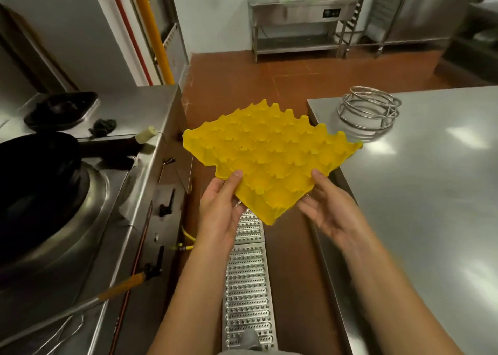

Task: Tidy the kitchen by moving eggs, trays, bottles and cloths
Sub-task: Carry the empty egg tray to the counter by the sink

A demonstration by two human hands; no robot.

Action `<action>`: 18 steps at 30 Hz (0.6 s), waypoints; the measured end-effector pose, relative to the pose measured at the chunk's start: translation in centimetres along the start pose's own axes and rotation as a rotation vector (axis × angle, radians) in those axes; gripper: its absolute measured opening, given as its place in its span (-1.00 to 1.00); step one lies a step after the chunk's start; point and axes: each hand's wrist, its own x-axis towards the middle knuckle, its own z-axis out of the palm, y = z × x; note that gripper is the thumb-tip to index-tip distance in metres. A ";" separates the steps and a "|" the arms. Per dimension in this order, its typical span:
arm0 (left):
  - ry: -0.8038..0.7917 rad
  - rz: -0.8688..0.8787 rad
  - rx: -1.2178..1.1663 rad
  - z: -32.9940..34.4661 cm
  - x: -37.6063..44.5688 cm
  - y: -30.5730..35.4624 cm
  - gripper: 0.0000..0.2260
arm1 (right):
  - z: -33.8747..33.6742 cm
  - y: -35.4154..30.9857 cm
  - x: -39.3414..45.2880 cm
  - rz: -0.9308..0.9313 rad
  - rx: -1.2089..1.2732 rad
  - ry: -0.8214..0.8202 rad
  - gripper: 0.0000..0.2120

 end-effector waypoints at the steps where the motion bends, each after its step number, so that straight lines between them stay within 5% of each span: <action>1: -0.003 -0.011 -0.001 0.2 1.5 0.5 -0.77 | 0.6 -0.3 1.1 -0.003 0.005 0.009 -0.75; 8: -0.026 -0.038 0.016 1.8 10.7 2.1 -0.89 | 3.3 -2.9 9.0 -0.030 -0.012 0.049 -0.79; 18: 0.056 -0.003 0.047 6.5 25.1 3.3 -0.81 | 4.6 -7.6 25.5 0.040 0.018 -0.036 -0.69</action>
